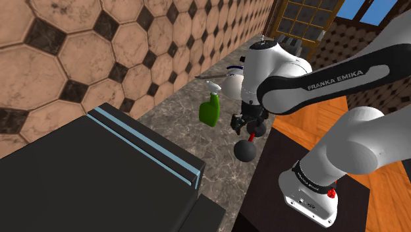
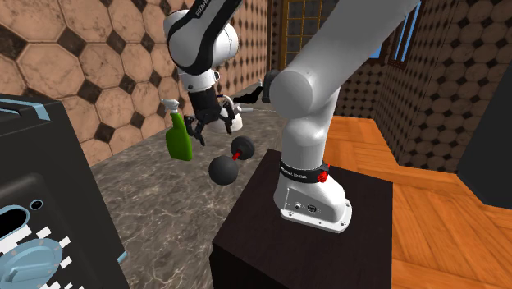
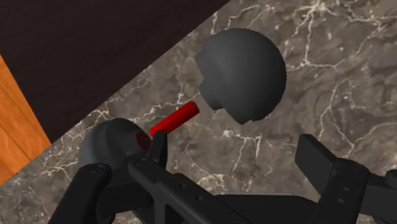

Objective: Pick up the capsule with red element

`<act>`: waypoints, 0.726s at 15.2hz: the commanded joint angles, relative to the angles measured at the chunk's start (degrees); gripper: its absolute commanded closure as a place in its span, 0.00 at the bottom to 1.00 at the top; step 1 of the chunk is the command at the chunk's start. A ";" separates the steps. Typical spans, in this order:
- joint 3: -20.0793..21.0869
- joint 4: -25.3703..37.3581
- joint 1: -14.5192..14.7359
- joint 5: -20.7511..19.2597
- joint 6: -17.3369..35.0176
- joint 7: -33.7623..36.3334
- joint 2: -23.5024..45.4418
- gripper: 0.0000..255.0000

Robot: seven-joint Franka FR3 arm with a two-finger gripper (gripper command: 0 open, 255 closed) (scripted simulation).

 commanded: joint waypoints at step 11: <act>5.05 -3.03 -3.05 -0.78 17.38 9.04 15.51 0.00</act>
